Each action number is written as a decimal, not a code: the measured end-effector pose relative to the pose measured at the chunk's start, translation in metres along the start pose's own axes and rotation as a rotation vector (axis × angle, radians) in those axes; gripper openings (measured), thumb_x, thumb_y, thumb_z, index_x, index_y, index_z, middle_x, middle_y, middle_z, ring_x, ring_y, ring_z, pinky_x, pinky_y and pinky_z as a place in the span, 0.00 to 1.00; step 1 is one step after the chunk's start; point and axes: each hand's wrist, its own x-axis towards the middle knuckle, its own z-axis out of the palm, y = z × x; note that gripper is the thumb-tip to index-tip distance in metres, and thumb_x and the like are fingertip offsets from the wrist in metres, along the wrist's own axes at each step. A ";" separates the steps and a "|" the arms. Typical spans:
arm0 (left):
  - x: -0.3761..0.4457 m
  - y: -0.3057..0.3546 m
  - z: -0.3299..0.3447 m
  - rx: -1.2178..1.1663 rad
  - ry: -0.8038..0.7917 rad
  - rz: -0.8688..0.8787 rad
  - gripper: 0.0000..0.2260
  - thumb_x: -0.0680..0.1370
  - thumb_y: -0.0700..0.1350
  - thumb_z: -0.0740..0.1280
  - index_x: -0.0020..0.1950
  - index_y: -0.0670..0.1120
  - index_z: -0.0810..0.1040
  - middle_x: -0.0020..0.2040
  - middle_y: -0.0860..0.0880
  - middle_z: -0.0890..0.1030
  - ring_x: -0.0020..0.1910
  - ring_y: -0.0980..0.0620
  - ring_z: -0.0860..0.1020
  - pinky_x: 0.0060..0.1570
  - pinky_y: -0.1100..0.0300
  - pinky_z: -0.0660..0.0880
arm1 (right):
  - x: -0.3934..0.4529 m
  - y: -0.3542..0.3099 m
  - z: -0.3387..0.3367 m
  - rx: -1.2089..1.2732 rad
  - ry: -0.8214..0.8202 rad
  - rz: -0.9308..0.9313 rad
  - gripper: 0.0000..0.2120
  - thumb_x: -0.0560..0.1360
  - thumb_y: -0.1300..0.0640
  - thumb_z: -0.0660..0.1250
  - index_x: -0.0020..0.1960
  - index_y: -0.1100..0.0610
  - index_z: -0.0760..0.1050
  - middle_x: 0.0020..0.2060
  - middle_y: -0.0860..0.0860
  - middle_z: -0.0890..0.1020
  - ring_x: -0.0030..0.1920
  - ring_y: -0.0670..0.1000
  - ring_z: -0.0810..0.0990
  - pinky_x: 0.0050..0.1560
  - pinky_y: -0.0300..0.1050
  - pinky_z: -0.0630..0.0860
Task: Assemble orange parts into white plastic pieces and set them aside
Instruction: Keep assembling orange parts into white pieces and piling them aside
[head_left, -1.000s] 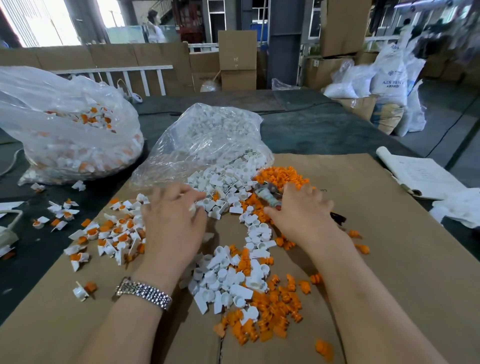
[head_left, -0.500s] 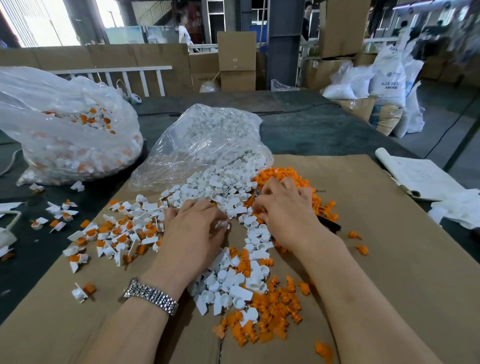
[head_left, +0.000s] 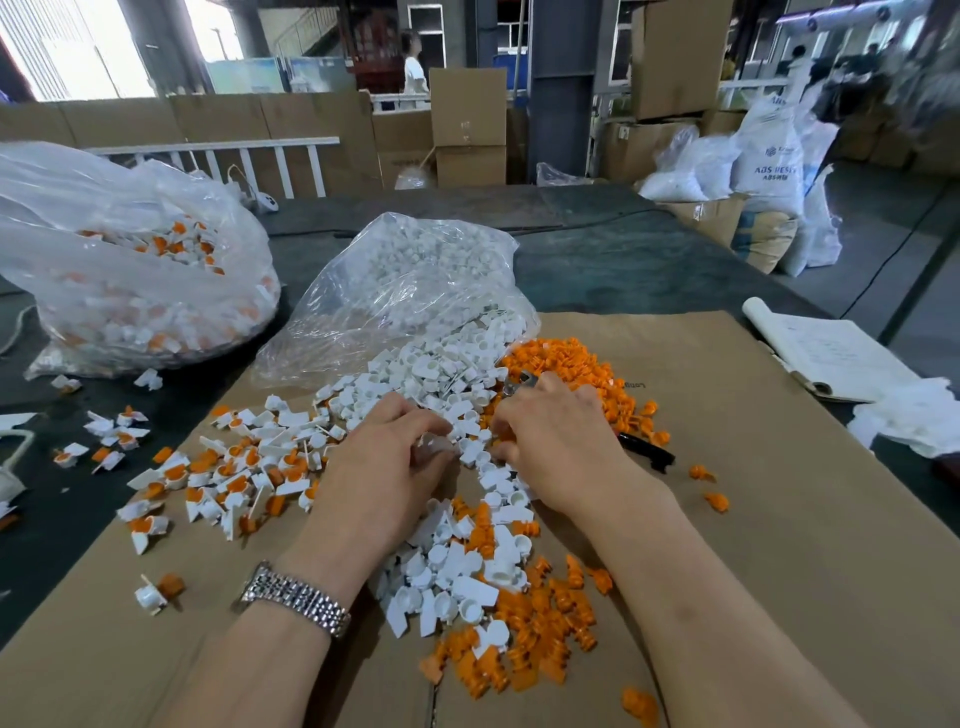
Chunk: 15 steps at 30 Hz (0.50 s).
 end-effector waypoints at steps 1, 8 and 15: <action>0.000 0.000 0.000 -0.019 0.002 -0.009 0.09 0.78 0.50 0.74 0.58 0.52 0.84 0.50 0.57 0.73 0.42 0.61 0.73 0.41 0.73 0.66 | 0.000 -0.001 0.000 -0.002 0.002 -0.005 0.12 0.79 0.47 0.66 0.60 0.50 0.77 0.57 0.50 0.78 0.63 0.54 0.68 0.58 0.56 0.65; 0.000 0.000 -0.003 -0.126 0.029 -0.064 0.09 0.75 0.47 0.76 0.55 0.52 0.84 0.53 0.56 0.79 0.46 0.62 0.76 0.46 0.75 0.69 | -0.003 -0.007 -0.002 0.025 -0.010 -0.037 0.08 0.80 0.55 0.66 0.59 0.49 0.78 0.56 0.51 0.77 0.60 0.55 0.74 0.60 0.55 0.69; -0.002 0.004 -0.005 -0.172 0.058 -0.081 0.09 0.77 0.48 0.74 0.57 0.55 0.83 0.52 0.60 0.80 0.45 0.65 0.77 0.45 0.73 0.69 | -0.006 -0.007 -0.007 0.163 -0.006 -0.027 0.11 0.79 0.64 0.64 0.58 0.54 0.75 0.54 0.54 0.77 0.52 0.55 0.78 0.54 0.48 0.74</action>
